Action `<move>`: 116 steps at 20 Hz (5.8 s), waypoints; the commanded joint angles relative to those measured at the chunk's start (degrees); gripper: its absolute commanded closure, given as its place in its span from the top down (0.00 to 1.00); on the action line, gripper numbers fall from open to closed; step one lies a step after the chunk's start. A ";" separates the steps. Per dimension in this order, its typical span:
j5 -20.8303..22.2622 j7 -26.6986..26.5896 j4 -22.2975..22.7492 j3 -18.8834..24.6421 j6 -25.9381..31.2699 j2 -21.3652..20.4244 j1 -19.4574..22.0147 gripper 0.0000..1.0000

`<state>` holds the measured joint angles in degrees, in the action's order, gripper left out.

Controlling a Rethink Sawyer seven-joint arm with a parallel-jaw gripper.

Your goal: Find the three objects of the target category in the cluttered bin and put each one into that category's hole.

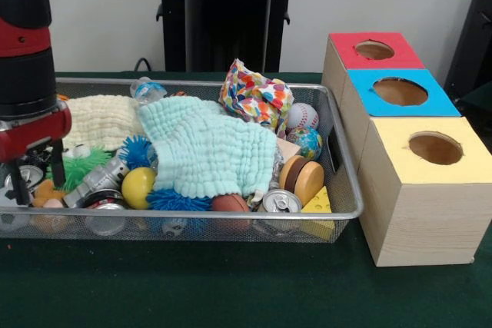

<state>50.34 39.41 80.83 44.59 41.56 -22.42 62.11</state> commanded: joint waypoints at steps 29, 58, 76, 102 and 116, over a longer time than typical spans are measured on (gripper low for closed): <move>-8.97 27.70 7.46 -17.67 -16.76 -4.42 -7.14 1.00; -6.26 9.55 -9.49 -11.35 -18.76 9.36 -3.66 1.00; -12.81 26.17 5.97 -15.44 -23.02 1.66 -9.51 1.00; -11.47 14.34 2.07 -13.26 -21.59 4.71 -7.23 0.00; -12.57 14.25 2.66 -13.60 -19.06 2.73 -7.18 1.00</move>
<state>38.81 51.42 82.57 29.04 19.63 -20.43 54.36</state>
